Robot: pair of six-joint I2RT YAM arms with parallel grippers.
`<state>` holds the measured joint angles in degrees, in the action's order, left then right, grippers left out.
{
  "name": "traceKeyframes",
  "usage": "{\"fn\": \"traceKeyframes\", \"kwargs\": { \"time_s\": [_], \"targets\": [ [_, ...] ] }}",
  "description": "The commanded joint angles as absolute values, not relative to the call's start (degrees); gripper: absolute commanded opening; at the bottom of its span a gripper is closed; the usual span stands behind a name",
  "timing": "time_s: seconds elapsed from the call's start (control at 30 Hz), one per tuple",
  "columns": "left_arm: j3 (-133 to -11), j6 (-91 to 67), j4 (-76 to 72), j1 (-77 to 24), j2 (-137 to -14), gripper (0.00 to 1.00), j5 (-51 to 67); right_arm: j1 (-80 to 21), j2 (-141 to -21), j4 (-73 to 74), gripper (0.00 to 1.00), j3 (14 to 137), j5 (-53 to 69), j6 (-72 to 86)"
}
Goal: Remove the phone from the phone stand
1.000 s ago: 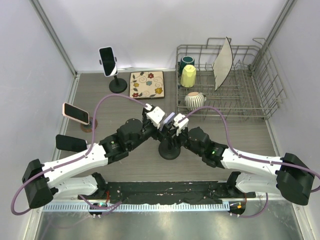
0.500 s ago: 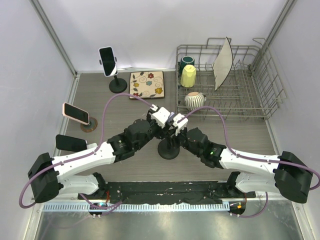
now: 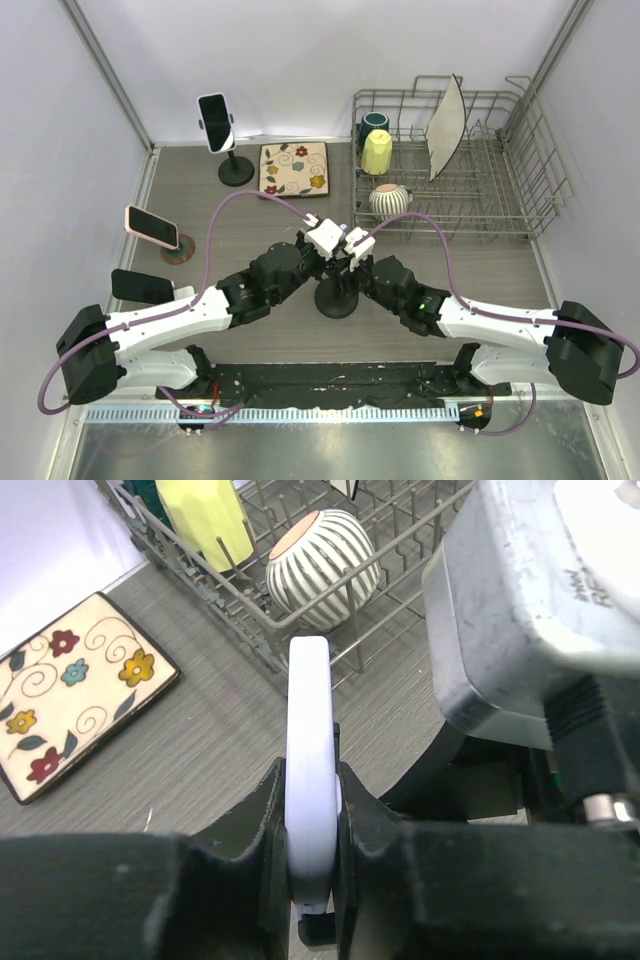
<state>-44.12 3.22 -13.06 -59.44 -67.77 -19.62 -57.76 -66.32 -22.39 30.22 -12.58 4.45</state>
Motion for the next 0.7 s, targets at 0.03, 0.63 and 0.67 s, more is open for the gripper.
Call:
{"fn": "traceKeyframes", "kwargs": {
  "time_s": [0.03,0.63,0.67],
  "targets": [
    [-44.1,4.1,-17.1,-59.0,-67.1,0.00,-22.0,-58.3,-65.2,-26.1,0.01,30.5,-9.3,3.7],
    [-44.4,7.0,-15.4,-56.8,-63.4,0.00,-20.5,-58.4,-66.3,-17.7,0.01,30.6,7.1,-0.7],
    [-44.6,6.8,-15.0,-56.5,-63.3,0.00,-19.8,-58.4,-66.5,-17.7,0.01,30.6,8.1,-0.6]
  ]
}}
